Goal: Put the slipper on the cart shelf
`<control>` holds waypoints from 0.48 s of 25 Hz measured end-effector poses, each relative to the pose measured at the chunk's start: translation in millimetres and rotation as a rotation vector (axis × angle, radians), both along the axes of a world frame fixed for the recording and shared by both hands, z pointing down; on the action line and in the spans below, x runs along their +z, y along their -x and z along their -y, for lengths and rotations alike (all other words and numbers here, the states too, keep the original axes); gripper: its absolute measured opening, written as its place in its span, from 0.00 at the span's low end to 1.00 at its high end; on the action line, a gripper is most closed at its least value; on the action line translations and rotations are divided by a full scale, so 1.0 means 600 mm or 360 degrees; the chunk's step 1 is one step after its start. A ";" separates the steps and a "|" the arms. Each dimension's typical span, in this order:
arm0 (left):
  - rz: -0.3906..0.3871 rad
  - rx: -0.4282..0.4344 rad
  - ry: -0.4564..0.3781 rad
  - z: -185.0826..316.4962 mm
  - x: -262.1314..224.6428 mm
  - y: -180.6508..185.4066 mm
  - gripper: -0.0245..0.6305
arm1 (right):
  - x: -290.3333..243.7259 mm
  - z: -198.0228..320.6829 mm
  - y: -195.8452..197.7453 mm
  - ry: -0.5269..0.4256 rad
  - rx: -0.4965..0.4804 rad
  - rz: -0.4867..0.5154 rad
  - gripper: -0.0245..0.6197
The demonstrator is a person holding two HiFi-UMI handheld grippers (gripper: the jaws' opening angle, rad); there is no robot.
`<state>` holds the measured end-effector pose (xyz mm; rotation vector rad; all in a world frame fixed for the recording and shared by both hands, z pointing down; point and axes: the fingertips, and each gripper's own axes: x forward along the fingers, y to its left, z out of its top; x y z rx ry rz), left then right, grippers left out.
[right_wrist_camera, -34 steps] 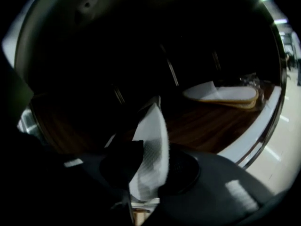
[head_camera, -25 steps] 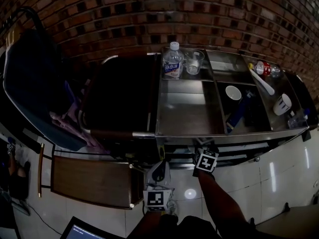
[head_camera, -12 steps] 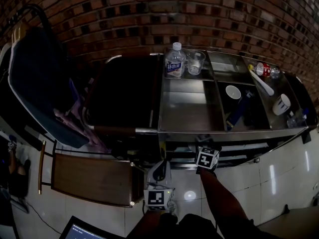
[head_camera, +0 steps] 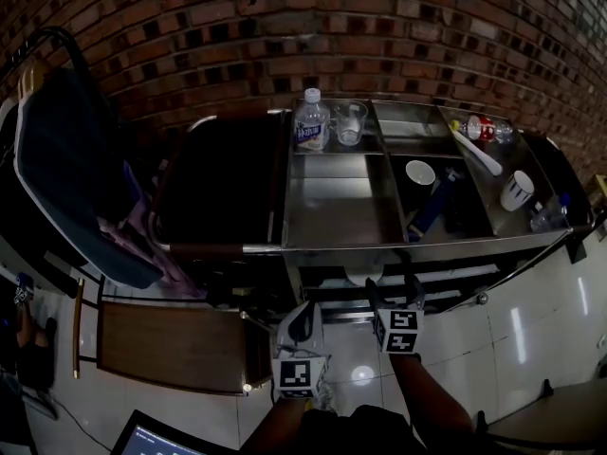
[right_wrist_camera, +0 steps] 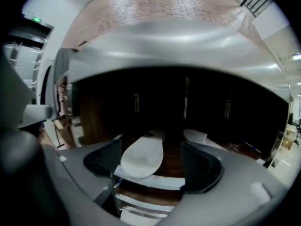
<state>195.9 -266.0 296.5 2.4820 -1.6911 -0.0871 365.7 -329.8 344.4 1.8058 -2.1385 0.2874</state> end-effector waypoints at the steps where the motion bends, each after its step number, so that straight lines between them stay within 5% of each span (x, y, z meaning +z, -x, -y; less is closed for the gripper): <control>1: -0.0018 0.0006 -0.0011 0.000 -0.008 -0.005 0.06 | -0.005 -0.017 0.002 -0.0014 -0.0017 0.0024 0.63; 4: -0.0060 0.0033 -0.0042 0.002 -0.024 -0.018 0.06 | -0.001 -0.058 0.004 -0.0038 -0.0040 0.0073 0.41; 7: -0.0051 0.0062 -0.0019 -0.001 -0.012 -0.036 0.06 | -0.014 -0.085 0.004 -0.0111 -0.0050 0.0091 0.07; 12: -0.0007 0.0103 -0.0003 0.002 -0.011 -0.067 0.06 | -0.042 -0.098 0.017 -0.0178 -0.0104 0.0106 0.04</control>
